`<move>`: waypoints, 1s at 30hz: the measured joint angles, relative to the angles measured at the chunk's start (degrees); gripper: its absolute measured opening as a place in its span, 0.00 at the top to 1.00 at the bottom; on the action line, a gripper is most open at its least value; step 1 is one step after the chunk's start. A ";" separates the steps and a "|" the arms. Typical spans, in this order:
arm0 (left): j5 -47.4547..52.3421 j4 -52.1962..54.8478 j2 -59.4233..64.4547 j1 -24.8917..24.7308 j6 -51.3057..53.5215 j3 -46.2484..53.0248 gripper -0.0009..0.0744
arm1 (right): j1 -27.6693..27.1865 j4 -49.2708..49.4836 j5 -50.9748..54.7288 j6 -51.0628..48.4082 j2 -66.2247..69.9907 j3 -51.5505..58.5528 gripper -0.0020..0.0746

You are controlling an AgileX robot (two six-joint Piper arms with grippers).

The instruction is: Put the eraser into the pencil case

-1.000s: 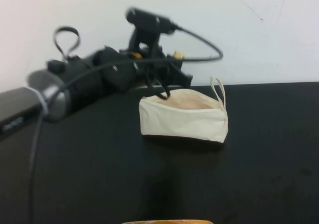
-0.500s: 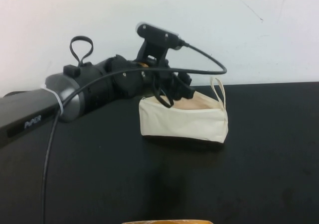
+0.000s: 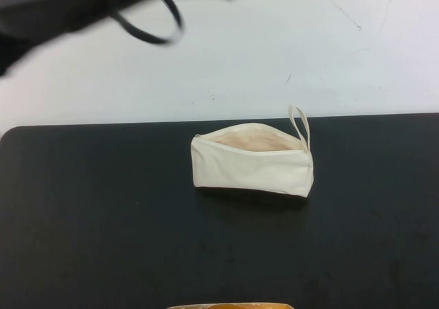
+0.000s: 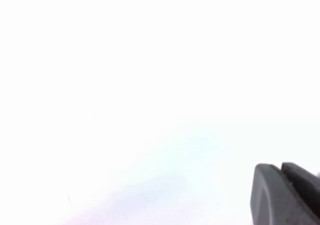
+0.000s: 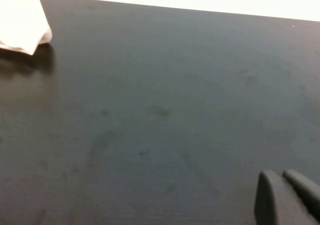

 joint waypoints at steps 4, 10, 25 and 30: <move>0.00 0.00 -6.07 0.00 0.42 -0.13 0.99 | 0.00 0.00 0.00 0.00 0.00 0.00 0.98; -0.37 0.00 -9.25 0.00 0.65 -0.29 0.99 | 0.00 0.00 0.00 0.00 0.00 0.00 0.98; 36.19 11.50 -13.47 8.60 6.45 1.18 0.99 | 0.00 0.00 0.00 0.00 0.00 0.00 0.98; 46.33 12.68 -20.22 18.42 -1.62 2.64 0.99 | 0.00 0.00 0.00 0.00 0.00 0.00 0.98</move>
